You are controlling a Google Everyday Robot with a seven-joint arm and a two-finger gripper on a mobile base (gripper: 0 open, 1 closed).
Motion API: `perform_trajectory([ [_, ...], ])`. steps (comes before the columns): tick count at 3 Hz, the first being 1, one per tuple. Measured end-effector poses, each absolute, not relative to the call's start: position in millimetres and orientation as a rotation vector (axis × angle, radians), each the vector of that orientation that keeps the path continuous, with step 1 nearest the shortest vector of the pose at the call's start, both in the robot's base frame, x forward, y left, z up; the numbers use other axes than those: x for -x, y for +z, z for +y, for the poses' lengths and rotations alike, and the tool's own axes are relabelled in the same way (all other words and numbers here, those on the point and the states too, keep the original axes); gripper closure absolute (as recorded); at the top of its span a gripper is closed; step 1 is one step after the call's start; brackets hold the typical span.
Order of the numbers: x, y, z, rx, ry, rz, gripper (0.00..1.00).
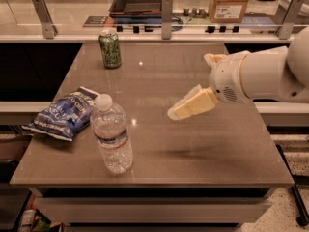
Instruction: Pick green can
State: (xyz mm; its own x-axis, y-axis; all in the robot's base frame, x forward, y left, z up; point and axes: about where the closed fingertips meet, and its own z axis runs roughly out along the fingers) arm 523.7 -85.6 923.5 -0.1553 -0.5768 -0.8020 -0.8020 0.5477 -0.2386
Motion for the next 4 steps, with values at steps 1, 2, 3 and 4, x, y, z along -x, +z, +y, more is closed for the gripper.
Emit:
perform_trajectory([
  [1, -548, 925, -67, 1.035, 0.28, 1.784, 0.0],
  [2, -564, 943, -74, 0.968, 0.216, 1.744, 0.0],
  [3, -564, 943, -74, 0.967, 0.215, 1.743, 0.0],
  [4, -589, 948, -63, 0.972, 0.244, 1.708, 0.0],
])
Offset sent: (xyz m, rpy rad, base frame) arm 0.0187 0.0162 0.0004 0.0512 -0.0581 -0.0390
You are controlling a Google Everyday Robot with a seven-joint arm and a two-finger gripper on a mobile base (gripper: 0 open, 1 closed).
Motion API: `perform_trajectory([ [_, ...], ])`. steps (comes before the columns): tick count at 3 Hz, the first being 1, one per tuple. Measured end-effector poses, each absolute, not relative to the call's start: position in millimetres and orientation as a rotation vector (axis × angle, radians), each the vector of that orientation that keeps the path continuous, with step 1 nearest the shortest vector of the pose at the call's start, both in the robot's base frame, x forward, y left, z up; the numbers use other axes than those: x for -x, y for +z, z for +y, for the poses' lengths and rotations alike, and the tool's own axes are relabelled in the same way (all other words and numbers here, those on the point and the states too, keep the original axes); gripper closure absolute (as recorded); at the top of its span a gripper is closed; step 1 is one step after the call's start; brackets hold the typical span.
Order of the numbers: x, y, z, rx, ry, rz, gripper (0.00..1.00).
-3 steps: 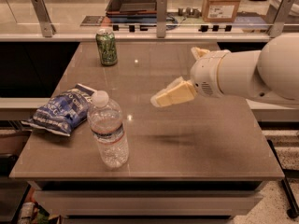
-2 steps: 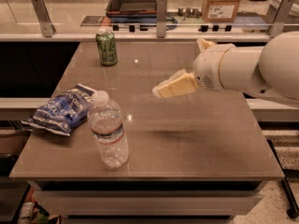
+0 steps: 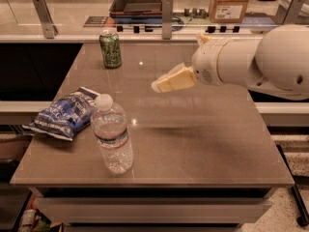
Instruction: Pick green can
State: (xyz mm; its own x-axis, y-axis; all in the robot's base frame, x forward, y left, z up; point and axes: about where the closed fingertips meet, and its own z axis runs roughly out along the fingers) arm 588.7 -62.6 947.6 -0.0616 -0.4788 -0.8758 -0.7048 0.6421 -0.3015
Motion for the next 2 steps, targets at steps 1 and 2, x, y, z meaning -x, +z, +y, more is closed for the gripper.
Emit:
perform_trajectory([
  [1, -631, 955, -33, 0.976, 0.308, 1.63, 0.0],
  [2, -673, 955, 4, 0.994, 0.403, 1.569, 0.0],
])
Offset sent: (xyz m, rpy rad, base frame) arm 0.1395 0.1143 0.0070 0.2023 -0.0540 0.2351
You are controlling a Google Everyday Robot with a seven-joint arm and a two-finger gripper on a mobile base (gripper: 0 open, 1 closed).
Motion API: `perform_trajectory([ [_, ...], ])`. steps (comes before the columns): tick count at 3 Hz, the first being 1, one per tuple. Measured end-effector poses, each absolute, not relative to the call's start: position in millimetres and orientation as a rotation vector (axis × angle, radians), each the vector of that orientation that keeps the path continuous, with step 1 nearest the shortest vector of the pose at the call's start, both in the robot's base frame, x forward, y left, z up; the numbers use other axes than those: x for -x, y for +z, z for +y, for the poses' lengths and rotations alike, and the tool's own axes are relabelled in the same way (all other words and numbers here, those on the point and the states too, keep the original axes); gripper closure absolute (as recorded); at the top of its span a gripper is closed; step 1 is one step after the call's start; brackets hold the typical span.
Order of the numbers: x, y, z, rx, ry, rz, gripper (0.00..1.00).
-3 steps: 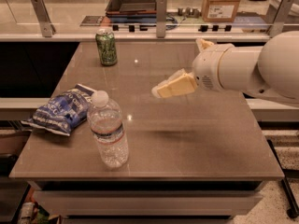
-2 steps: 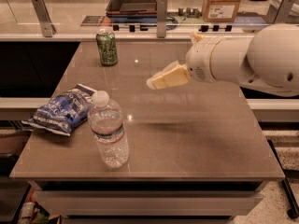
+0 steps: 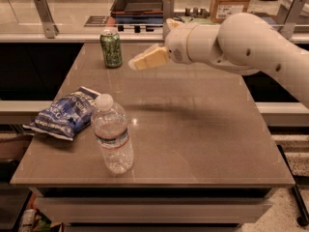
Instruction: Pick green can
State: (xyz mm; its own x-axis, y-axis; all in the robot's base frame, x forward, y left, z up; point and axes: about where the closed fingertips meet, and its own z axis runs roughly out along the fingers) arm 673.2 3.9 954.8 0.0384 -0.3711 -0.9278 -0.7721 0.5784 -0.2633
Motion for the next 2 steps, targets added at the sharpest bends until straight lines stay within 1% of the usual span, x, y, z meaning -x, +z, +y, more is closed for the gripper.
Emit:
perform_trajectory([
  [1, -703, 948, 39, 0.995, 0.49, 1.533, 0.0],
  [2, -723, 937, 70, 0.993, 0.536, 1.523, 0.0],
])
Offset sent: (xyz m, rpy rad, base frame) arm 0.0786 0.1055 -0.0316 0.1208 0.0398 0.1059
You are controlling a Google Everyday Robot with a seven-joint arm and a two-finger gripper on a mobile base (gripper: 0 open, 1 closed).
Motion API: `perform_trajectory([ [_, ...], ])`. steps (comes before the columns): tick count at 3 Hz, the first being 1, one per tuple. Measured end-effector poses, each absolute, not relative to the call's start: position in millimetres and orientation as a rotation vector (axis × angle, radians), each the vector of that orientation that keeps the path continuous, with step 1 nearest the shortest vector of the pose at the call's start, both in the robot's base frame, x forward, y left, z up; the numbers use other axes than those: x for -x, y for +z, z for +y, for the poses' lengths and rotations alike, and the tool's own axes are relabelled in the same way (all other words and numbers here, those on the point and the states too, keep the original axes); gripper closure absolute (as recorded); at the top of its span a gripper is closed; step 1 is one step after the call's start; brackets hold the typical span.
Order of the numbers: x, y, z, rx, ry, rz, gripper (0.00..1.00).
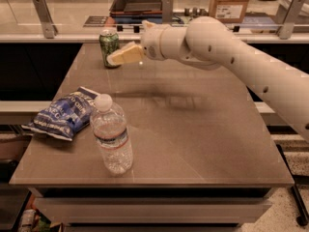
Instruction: Pick green can
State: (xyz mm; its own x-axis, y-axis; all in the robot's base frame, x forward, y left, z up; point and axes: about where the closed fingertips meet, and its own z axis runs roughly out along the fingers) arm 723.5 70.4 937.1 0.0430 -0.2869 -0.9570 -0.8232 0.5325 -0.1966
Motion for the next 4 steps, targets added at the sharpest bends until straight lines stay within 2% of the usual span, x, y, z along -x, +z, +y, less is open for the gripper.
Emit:
perform_trajectory([
  [2, -755, 919, 113, 0.947, 0.602, 1.483, 0.0],
  [4, -778, 905, 133, 0.937, 0.665, 1.487, 0.0],
])
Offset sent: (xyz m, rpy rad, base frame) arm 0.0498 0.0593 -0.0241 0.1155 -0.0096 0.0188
